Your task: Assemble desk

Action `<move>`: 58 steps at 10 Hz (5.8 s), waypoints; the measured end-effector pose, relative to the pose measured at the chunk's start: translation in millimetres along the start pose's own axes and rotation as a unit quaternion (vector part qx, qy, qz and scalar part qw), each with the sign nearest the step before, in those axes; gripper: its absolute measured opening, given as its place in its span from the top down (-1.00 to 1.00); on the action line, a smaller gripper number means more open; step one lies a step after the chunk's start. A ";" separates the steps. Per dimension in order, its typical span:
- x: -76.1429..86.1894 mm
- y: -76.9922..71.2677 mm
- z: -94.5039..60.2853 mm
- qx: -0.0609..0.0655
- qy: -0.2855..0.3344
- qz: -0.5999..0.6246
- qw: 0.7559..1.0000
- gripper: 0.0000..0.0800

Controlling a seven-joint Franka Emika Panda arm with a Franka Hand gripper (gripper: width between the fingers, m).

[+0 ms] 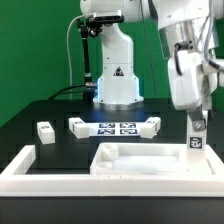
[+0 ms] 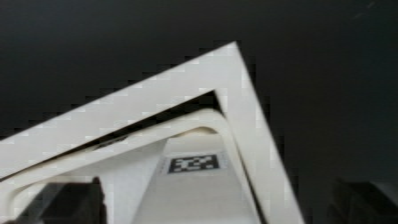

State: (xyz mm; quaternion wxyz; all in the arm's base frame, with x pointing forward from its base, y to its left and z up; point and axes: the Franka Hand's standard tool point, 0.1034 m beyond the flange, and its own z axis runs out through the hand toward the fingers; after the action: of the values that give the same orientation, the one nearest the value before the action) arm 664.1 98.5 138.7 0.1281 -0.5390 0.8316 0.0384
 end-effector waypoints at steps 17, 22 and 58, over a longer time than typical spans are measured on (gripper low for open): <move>4.6 48.2 -20.3 -0.004 -0.002 -0.323 0.947 -0.62; 76.4 114.4 4.4 -0.008 -0.003 -0.588 0.809 -0.62; 191.7 248.4 69.7 -0.345 -0.313 -0.482 0.742 0.28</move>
Offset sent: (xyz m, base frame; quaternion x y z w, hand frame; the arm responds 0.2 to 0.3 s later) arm 0.0000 0.0000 0.0000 0.0000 0.0000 0.0000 1.0000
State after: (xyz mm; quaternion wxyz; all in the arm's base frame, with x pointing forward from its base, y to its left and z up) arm 376.9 45.9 4.3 0.1878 -0.8328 0.3040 0.4227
